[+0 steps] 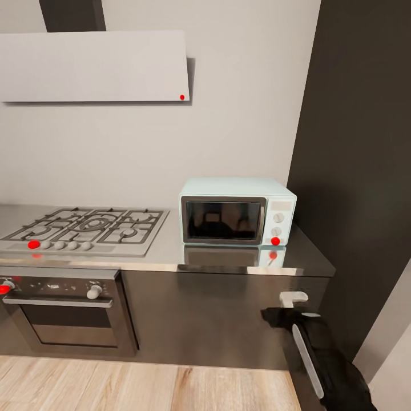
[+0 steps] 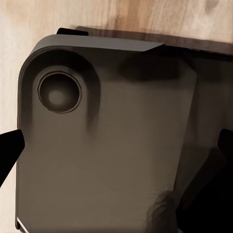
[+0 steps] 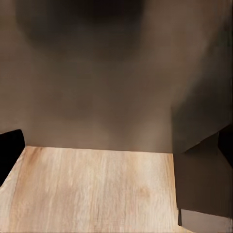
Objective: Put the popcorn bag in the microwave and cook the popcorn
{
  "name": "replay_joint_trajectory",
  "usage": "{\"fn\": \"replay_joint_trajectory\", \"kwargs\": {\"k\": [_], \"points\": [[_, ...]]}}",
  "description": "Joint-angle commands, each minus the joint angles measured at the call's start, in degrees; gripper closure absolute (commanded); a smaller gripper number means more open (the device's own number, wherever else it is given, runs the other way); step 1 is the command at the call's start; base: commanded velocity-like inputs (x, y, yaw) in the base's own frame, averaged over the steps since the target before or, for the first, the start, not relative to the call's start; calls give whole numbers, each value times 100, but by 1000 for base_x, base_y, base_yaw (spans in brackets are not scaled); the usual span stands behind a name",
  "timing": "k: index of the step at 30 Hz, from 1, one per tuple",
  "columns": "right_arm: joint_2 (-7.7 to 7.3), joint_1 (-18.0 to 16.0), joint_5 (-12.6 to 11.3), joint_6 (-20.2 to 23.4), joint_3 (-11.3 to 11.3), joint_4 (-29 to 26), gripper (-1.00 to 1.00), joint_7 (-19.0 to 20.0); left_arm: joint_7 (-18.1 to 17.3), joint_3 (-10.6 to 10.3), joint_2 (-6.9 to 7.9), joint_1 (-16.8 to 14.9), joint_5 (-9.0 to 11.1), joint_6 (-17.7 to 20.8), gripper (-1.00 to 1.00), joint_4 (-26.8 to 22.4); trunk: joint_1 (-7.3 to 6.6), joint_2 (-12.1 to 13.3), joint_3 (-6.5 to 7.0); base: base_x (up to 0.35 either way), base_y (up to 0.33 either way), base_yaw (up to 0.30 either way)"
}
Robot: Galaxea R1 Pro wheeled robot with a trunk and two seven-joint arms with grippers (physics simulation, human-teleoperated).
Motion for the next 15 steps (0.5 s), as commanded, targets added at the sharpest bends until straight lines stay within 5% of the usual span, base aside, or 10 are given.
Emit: {"fn": "replay_joint_trajectory", "kwargs": {"k": [1, 9, 15], "points": [[1, -166, 9, 153, 0, -8, -100, 3, -1, 12, -2, 0, 49, -9, -100, -6, 0, -3, -6, 0, 0, 0], [9, -1213, 9, 983, -17, -341, -100, -118, -1, 12, -2, -2, 49, -9, -100, -6, 0, -3, -6, 0, 0, 0], [26, -2379, 9, 983, -35, -390, -100, -202, -1, 12, -2, 0, 49, -9, -100, -6, 0, -3, -6, 0, 0, 0]]}}
